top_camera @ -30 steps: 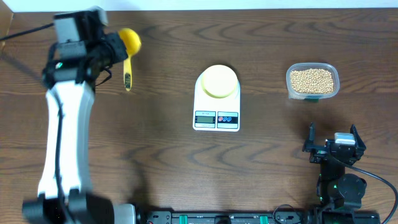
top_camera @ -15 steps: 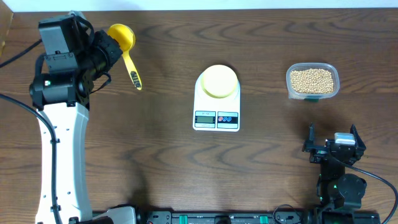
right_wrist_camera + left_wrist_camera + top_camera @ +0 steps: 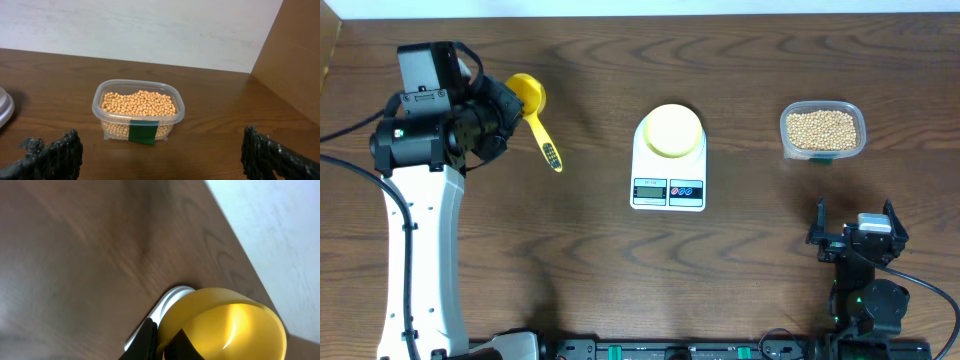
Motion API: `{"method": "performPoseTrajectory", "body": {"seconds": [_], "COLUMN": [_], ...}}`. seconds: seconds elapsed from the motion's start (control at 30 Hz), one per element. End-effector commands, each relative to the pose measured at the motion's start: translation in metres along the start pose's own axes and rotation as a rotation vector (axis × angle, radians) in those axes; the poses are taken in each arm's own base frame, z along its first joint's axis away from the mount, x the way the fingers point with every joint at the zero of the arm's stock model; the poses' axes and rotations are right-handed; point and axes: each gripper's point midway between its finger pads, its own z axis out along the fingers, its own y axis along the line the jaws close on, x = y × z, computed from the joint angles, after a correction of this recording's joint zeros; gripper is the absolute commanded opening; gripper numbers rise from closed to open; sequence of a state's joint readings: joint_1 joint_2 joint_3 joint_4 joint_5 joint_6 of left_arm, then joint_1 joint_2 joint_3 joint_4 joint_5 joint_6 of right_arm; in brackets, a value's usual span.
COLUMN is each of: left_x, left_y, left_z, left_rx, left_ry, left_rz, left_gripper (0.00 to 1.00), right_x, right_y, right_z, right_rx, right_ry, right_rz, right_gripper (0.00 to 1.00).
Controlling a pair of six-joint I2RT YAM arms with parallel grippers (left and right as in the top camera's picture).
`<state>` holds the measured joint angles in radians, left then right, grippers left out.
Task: Scoop item into bowl and weigh 50g on scale
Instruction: 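Lift the yellow scoop with the left gripper and raise it, then reach the right gripper to the scoop handle beside the left gripper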
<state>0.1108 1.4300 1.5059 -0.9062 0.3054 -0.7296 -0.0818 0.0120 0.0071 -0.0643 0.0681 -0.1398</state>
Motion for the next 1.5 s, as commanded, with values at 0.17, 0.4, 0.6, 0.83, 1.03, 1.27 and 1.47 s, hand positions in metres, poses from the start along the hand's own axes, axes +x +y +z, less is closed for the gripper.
{"method": "performPoseTrajectory", "body": {"seconds": [0.17,0.4,0.6,0.83,1.03,1.27,1.47], "left_x": [0.008,0.014,0.015,0.014,0.024,0.034,0.042], "left_y": [0.02,0.015,0.013,0.007,-0.006,-0.028,-0.043], "left_z": [0.002,0.005,0.007,0.01,0.022,0.034,0.036], "left_rx": [-0.118,-0.13,-0.128,-0.111,-0.095,-0.049,-0.011], "left_ry": [-0.01,-0.021,-0.02,-0.033,-0.011,0.006,0.014], "left_rz": [-0.221,-0.214,-0.226,-0.38,-0.362,-0.347,-0.319], "left_gripper": [0.08,0.08,0.08,0.08,0.08,0.07,0.08], "right_x": [0.0,-0.01,-0.013,-0.042,-0.081,-0.128,-0.163], "right_y": [0.0,0.03,0.068,0.094,0.111,0.135,0.164], "right_z": [0.0,-0.003,-0.014,-0.031,-0.037,-0.026,0.005], "right_rx": [0.002,-0.177,-0.407,-0.612,-0.788,-1.023,-1.227], "right_ry": [-0.001,-0.046,-0.043,-0.1,-0.043,0.089,0.199], "right_rz": [-0.008,0.071,0.148,0.311,0.451,0.467,0.511], "right_gripper": [0.99,0.99,0.99,0.99,0.99,0.99,0.99]}}
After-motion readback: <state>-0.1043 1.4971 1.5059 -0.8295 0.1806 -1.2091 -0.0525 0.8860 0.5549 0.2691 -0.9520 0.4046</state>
